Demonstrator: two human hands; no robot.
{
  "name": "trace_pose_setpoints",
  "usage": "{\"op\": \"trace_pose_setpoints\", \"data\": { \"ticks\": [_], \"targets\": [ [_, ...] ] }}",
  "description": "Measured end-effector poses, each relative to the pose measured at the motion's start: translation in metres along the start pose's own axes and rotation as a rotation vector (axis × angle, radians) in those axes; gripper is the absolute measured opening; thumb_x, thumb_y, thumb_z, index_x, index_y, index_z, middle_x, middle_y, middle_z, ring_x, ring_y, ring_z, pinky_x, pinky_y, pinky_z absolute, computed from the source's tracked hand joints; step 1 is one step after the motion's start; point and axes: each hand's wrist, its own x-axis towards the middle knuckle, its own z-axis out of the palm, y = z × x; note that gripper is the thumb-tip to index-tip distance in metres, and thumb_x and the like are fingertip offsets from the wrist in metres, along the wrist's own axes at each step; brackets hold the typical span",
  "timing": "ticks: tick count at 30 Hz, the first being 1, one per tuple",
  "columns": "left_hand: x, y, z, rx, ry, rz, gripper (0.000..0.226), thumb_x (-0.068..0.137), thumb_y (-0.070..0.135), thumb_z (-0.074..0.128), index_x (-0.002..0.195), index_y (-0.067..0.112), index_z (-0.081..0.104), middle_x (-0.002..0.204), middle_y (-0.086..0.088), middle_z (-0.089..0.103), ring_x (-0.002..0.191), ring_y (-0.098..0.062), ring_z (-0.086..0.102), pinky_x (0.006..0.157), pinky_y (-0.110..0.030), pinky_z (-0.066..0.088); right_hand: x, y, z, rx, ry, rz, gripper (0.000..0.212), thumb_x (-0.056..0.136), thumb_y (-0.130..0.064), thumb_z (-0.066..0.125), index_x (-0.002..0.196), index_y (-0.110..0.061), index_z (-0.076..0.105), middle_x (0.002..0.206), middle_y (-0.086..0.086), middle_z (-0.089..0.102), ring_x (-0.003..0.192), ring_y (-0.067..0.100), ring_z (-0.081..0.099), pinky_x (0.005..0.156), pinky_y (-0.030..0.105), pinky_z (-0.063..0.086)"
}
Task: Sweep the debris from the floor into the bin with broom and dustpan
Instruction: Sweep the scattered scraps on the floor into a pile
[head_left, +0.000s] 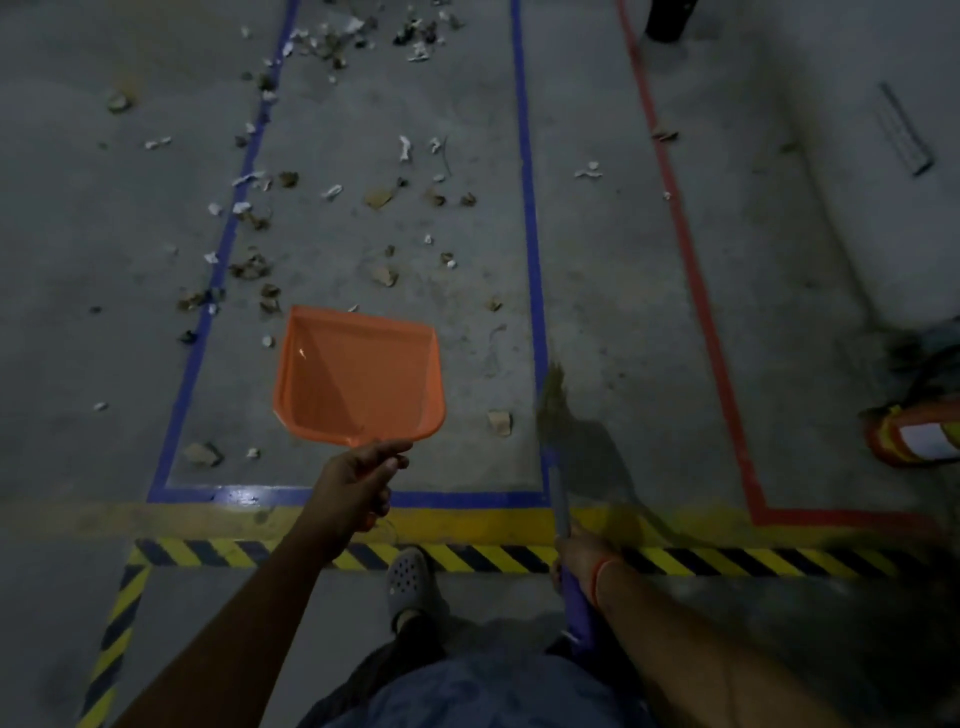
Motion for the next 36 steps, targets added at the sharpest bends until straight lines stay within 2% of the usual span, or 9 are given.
{"op": "trace_pose_setpoints", "data": {
  "ticks": [5,12,17,21,23,26,29,32,36],
  "targets": [
    [-0.008,0.002,-0.072,0.051,-0.035,0.019,0.023,0.103,0.011,0.054,0.119,0.017,0.070,0.070,-0.007,0.057,0.047,-0.015,0.041,0.046,-0.025,0.025,-0.032,-0.004,0.110,0.114,-0.123,0.053,0.036,0.100,-0.012,0.039,0.134,-0.025,0.045,0.055,0.014,0.054,0.044,0.022,0.051,0.053,0.034,0.047],
    [-0.030,-0.012,-0.140,0.001,0.005,0.014,0.023,0.103,0.009,0.052,0.120,0.009,0.067,0.055,0.000,0.048,0.044,-0.013,0.038,0.043,-0.022,0.026,-0.046,-0.057,0.173,0.267,-0.205,-0.029,0.038,0.100,-0.008,0.041,0.135,-0.023,0.045,0.056,0.011,0.049,0.043,0.019,0.046,0.045,0.027,0.043],
    [-0.036,-0.022,-0.164,-0.073,0.057,0.012,0.023,0.103,0.006,0.052,0.120,0.011,0.068,0.073,0.000,0.058,0.045,-0.012,0.041,0.040,-0.021,0.028,-0.059,-0.077,0.175,0.294,-0.148,-0.150,0.054,0.101,-0.011,0.044,0.150,-0.030,0.029,0.053,0.012,0.050,0.044,0.021,0.046,0.046,0.030,0.044],
    [-0.028,-0.023,-0.169,-0.078,0.041,0.000,0.025,0.103,0.009,0.054,0.120,0.016,0.069,0.082,-0.004,0.064,0.051,-0.017,0.041,0.041,-0.025,0.029,-0.051,-0.092,0.166,0.354,-0.032,-0.132,0.054,0.101,-0.011,0.045,0.150,-0.028,0.029,0.054,0.012,0.048,0.044,0.020,0.044,0.046,0.028,0.043],
    [-0.024,-0.020,-0.169,-0.095,0.036,0.001,0.025,0.103,0.009,0.054,0.122,0.016,0.069,0.086,-0.008,0.065,0.052,-0.016,0.042,0.043,-0.025,0.028,-0.044,-0.100,0.159,0.371,0.023,-0.109,0.048,0.100,-0.008,0.046,0.145,-0.023,0.037,0.052,0.012,0.046,0.042,0.019,0.043,0.042,0.026,0.042],
    [-0.015,-0.011,-0.168,-0.117,0.036,0.008,0.025,0.103,0.010,0.054,0.122,0.016,0.069,0.079,-0.008,0.061,0.051,-0.016,0.040,0.043,-0.025,0.028,-0.030,-0.117,0.148,0.309,0.086,-0.113,0.023,0.097,-0.001,0.047,0.119,-0.006,0.046,0.052,0.012,0.044,0.040,0.020,0.041,0.039,0.025,0.041],
    [-0.003,-0.001,-0.164,-0.132,0.047,0.006,0.025,0.103,0.009,0.054,0.121,0.017,0.070,0.074,-0.002,0.061,0.049,-0.014,0.040,0.042,-0.024,0.028,-0.014,-0.142,0.141,0.220,0.127,-0.101,0.018,0.097,0.000,0.048,0.107,-0.013,0.043,0.061,0.011,0.044,0.046,0.019,0.043,0.040,0.025,0.042],
    [0.016,0.014,-0.157,-0.138,0.063,0.001,0.026,0.103,0.010,0.054,0.124,0.017,0.068,0.081,0.001,0.066,0.050,-0.014,0.041,0.041,-0.025,0.028,0.004,-0.176,0.139,0.139,0.055,-0.085,0.030,0.096,0.002,0.048,0.120,-0.015,0.043,0.061,0.012,0.047,0.047,0.020,0.046,0.042,0.026,0.042],
    [0.055,0.041,-0.137,-0.101,0.099,-0.010,0.025,0.103,0.014,0.054,0.124,0.017,0.068,0.066,-0.008,0.052,0.050,-0.018,0.037,0.043,-0.027,0.025,0.025,-0.243,0.118,-0.034,-0.097,-0.118,0.031,0.094,0.005,0.045,0.121,-0.011,0.047,0.064,0.014,0.051,0.045,0.019,0.051,0.039,0.024,0.046]
  ]
}}
